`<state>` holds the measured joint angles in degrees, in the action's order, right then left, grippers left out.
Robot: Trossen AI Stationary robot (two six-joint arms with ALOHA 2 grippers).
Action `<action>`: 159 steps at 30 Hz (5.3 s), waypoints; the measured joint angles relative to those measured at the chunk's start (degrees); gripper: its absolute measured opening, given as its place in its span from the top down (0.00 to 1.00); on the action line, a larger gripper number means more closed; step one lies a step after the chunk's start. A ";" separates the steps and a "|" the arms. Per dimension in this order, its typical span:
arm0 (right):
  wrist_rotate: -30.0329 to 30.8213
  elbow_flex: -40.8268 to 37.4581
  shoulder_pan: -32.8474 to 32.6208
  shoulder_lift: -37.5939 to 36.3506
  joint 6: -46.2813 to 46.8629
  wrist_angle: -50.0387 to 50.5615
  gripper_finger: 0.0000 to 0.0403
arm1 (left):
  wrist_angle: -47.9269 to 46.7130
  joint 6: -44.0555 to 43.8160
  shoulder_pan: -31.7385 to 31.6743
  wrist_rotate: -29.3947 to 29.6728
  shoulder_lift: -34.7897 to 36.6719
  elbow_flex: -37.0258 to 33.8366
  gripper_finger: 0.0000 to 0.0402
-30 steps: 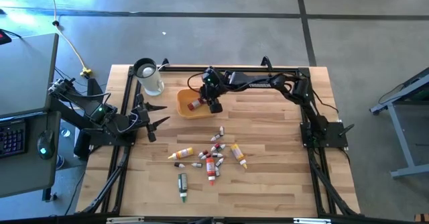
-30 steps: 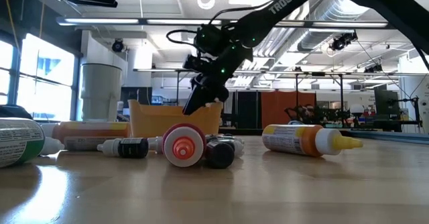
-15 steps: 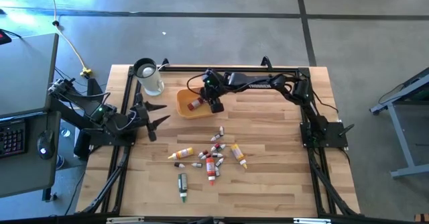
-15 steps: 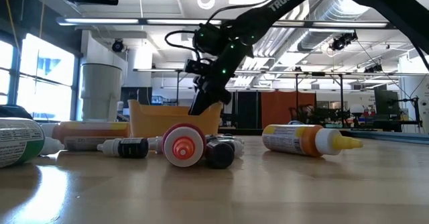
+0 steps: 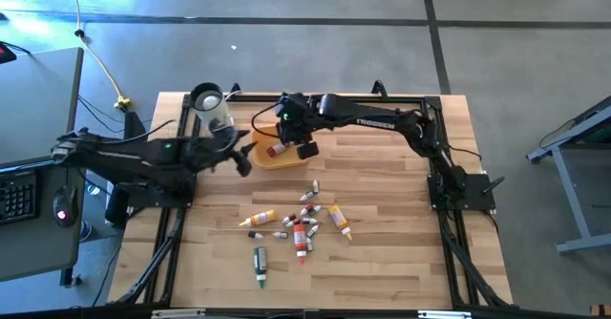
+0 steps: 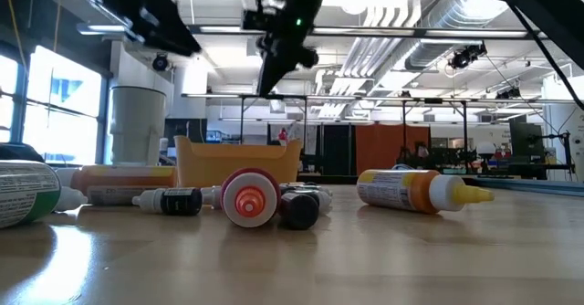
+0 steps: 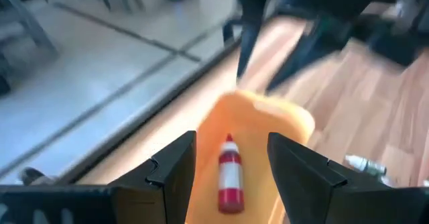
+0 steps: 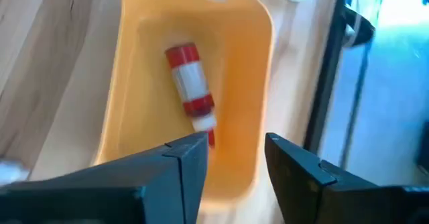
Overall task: Pick & Place food coloring
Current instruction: Put the large red food coloring bottle into the yellow bin
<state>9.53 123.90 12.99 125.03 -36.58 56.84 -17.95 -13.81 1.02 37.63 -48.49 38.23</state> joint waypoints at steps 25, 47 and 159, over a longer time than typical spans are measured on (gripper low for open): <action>10.38 -6.93 11.89 -3.75 21.15 1.92 0.99 | -11.17 6.02 -24.32 -33.73 -47.50 23.65 0.54; 32.77 -7.72 -1.52 -30.40 35.16 9.88 1.00 | -4.94 6.09 -25.77 -31.13 -55.73 25.48 0.66; -6.62 -67.43 -2.92 -29.68 23.40 -89.92 0.59 | 55.38 14.94 -16.07 -45.25 -24.19 -5.78 0.69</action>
<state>2.91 56.47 10.07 95.35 -13.17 -33.08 37.43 1.13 -15.05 -7.62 -72.69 32.45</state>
